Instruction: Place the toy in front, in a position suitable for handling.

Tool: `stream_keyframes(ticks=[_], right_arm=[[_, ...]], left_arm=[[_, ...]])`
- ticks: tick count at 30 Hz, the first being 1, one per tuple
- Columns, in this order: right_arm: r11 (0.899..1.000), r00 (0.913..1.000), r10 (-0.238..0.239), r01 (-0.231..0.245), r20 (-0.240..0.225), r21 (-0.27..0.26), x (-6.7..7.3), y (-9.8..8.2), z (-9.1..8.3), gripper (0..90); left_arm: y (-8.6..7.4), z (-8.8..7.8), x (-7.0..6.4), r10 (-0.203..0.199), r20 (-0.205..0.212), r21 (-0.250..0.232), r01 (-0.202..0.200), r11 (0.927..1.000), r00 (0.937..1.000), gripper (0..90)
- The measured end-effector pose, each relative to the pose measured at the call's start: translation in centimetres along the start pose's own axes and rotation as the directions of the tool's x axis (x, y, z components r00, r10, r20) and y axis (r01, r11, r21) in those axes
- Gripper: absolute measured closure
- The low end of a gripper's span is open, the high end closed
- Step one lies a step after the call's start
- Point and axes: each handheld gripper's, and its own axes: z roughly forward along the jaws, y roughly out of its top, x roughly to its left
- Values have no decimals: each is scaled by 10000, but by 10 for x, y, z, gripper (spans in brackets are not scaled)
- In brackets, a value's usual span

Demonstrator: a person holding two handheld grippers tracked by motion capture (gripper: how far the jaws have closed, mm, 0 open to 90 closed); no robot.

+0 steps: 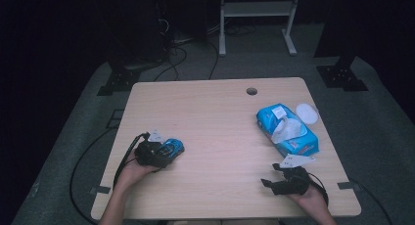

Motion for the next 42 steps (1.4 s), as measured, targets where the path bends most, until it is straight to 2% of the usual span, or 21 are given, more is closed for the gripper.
stream_keyframes(ticks=[8,15,23,37,42], right_arm=[[10000,10000,-5,5,-5,6,0,0,0,237],[10000,10000,-10,10,-8,12,0,0,0,237],[10000,10000,2,-2,-14,16,1,0,0,237],[10000,10000,-36,36,-31,4,1,0,1,237],[10000,10000,-5,5,-27,13,1,0,0,237]], left_arm=[[0,-1,-1,-96,21,3,96,10000,10000,256],[3,-2,-1,153,-68,260,-151,9995,9999,258],[3,-4,-1,79,-9,103,-78,9999,10000,268],[4,-5,-3,348,-100,256,-345,9991,9993,272],[6,-8,-4,397,-157,159,-394,9991,9991,272]])
